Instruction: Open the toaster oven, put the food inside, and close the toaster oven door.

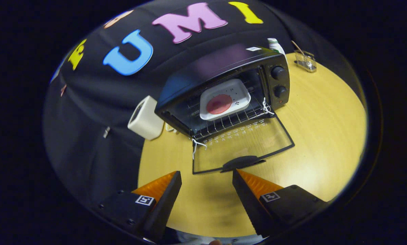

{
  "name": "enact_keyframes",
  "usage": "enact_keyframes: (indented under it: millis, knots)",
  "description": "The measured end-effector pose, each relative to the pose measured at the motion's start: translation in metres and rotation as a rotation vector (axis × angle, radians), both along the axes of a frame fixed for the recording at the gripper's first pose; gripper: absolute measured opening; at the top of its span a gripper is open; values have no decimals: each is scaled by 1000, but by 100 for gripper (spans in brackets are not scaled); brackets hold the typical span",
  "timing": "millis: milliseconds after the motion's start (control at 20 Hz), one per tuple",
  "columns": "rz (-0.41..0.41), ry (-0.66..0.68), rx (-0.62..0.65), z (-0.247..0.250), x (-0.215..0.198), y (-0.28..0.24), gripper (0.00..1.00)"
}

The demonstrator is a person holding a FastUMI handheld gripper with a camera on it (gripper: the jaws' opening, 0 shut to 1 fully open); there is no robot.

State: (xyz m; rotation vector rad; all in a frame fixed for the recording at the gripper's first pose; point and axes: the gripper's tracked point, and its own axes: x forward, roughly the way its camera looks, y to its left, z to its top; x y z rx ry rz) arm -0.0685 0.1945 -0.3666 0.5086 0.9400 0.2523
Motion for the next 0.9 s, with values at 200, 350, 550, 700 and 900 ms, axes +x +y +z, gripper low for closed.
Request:
enact_keyframes:
  millis: [200,350,550,700,900]
  knots:
    - [128,-6,-173,-41,-17,0,99]
    - [136,41,-228,-70,-18,1,99]
    - [129,67,-291,-95,-10,0,99]
    - [113,80,-321,-106,-4,-2,99]
    - [90,105,-361,-121,2,-4,99]
